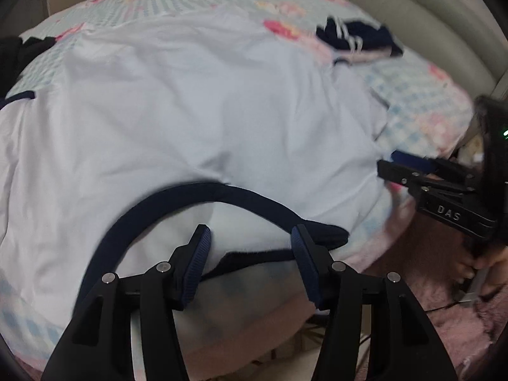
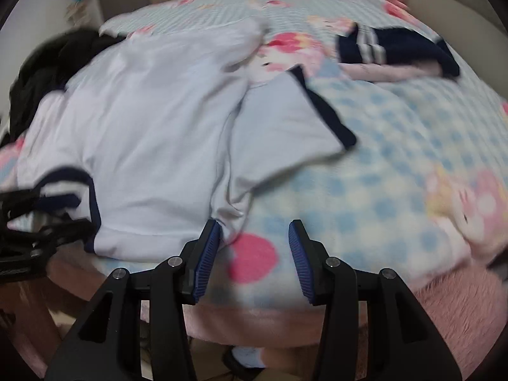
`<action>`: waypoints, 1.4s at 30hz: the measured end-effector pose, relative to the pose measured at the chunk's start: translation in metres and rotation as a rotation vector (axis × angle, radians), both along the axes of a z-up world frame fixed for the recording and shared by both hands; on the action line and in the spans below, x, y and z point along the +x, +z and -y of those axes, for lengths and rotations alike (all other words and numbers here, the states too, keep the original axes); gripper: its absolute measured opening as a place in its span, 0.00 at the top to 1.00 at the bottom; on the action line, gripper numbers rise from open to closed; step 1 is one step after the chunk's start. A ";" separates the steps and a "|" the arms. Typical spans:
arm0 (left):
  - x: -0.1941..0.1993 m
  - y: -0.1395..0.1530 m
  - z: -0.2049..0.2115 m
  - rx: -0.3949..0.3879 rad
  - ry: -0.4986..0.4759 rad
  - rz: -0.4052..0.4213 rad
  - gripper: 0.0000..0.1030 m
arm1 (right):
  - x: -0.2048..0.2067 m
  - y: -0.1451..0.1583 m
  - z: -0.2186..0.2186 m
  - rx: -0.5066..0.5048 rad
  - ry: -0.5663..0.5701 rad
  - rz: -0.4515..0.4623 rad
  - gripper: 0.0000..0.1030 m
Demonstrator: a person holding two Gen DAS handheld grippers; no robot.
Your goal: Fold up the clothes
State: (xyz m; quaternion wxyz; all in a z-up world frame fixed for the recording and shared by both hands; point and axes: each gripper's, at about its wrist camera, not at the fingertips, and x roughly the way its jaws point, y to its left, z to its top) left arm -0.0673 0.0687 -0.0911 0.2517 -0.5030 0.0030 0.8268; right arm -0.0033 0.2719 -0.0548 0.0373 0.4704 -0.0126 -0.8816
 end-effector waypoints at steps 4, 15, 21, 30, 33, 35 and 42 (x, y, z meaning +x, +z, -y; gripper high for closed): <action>-0.006 0.014 0.018 0.126 0.055 -0.042 0.46 | 0.007 0.021 0.006 -0.054 0.051 -0.120 0.55; 0.000 0.015 -0.048 0.148 -0.050 -0.090 0.48 | -0.007 -0.004 -0.011 -0.165 0.014 0.001 0.54; 0.004 -0.004 -0.087 0.080 -0.109 -0.071 0.57 | -0.013 -0.001 -0.050 -0.327 -0.064 -0.028 0.53; -0.001 -0.001 -0.087 0.089 -0.104 -0.062 0.57 | -0.061 -0.013 -0.080 -0.503 -0.098 -0.008 0.73; -0.006 0.005 -0.088 0.103 -0.097 -0.064 0.57 | -0.073 -0.012 -0.071 -0.396 -0.060 -0.012 0.96; -0.012 0.012 -0.088 0.130 -0.096 -0.069 0.57 | -0.068 0.006 -0.064 -0.324 -0.024 -0.086 0.97; -0.033 -0.021 -0.113 -0.023 -0.138 0.049 0.55 | -0.078 0.006 -0.096 -0.060 -0.152 -0.081 0.98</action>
